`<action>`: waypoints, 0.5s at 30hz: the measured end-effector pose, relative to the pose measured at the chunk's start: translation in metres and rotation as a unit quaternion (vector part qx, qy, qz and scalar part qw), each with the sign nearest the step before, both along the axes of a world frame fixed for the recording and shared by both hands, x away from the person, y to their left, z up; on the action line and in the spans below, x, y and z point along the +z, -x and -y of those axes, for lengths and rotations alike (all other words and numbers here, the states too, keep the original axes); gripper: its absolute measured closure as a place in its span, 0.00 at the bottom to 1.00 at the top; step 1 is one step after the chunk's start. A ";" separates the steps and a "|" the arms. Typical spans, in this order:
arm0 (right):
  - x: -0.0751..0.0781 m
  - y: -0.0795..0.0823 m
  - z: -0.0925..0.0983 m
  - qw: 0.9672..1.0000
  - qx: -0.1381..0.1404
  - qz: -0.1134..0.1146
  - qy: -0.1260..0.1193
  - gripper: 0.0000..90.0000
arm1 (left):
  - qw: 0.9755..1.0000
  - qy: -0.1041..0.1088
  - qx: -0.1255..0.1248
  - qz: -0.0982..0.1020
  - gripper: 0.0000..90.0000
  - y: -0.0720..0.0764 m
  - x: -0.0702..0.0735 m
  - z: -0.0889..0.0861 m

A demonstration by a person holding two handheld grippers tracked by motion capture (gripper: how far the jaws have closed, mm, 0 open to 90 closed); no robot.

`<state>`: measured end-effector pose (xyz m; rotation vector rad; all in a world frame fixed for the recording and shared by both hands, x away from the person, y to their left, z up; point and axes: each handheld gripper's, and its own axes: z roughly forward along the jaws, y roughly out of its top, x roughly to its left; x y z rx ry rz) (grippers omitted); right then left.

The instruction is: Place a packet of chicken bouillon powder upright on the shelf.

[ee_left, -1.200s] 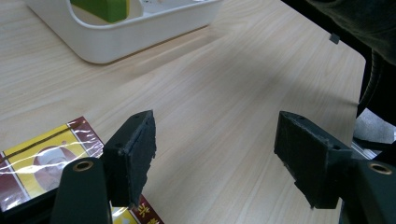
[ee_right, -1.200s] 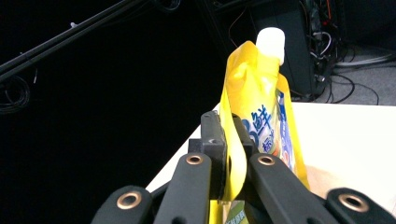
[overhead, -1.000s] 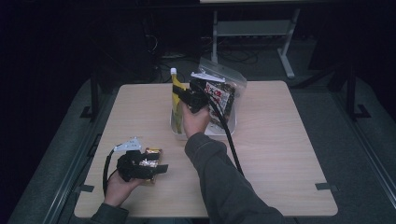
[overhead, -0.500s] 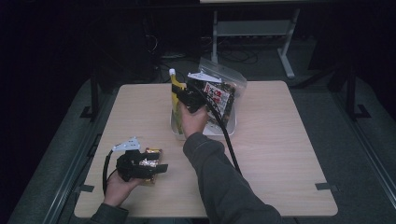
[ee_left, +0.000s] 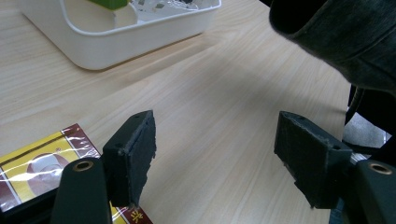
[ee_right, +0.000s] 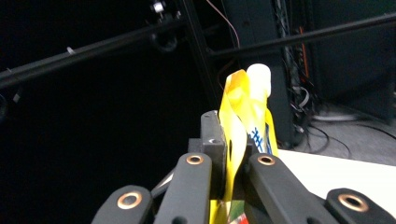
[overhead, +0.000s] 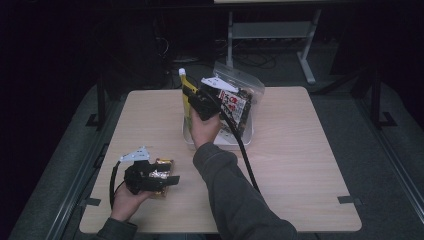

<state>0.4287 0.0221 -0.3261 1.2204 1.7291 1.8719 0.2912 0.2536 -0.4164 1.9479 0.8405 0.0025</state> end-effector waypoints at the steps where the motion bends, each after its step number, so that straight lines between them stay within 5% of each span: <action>1: -0.001 -0.001 0.000 1.000 0.002 -0.002 -0.006 0.99 | 1.000 0.000 0.000 0.000 0.32 0.000 0.000 0.000; 9: -0.024 -0.005 -0.006 1.000 0.010 -0.009 -0.024 0.98 | 1.000 0.001 -0.002 0.000 0.32 0.000 0.000 0.001; 15: -0.025 -0.007 -0.003 1.000 0.012 -0.009 -0.026 0.98 | 1.000 0.000 -0.002 -0.002 0.32 0.001 -0.001 0.001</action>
